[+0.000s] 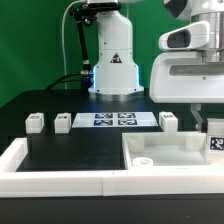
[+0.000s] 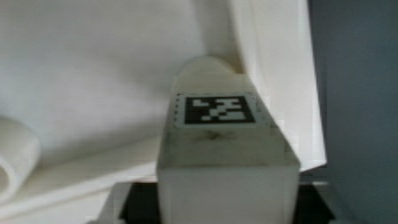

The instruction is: Assemble square table

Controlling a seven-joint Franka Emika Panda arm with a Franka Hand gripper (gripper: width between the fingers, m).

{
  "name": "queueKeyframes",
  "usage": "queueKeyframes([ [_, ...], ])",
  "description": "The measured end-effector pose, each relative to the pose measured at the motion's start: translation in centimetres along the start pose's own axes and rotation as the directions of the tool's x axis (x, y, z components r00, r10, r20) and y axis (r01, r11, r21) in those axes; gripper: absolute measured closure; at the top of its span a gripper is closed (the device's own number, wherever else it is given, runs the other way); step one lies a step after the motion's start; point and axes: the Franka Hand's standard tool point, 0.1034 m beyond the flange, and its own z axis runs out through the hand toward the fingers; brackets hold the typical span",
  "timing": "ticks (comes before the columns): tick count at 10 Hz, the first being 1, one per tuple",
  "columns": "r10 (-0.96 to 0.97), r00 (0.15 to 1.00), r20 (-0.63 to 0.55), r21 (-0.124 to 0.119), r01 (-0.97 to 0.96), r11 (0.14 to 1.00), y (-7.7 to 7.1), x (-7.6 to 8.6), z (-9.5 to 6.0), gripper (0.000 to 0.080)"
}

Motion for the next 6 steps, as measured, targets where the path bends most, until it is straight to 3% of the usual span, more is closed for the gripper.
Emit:
queueKeyframes([
  [1, 0.124, 0.992, -0.004, 0.011, -0.124, 0.992, 0.17, 0.19, -0.01, 0.0508],
  [6, 0.421, 0.907, -0.001, 0.002, -0.421, 0.907, 0.53, 0.22, -0.03, 0.0508],
])
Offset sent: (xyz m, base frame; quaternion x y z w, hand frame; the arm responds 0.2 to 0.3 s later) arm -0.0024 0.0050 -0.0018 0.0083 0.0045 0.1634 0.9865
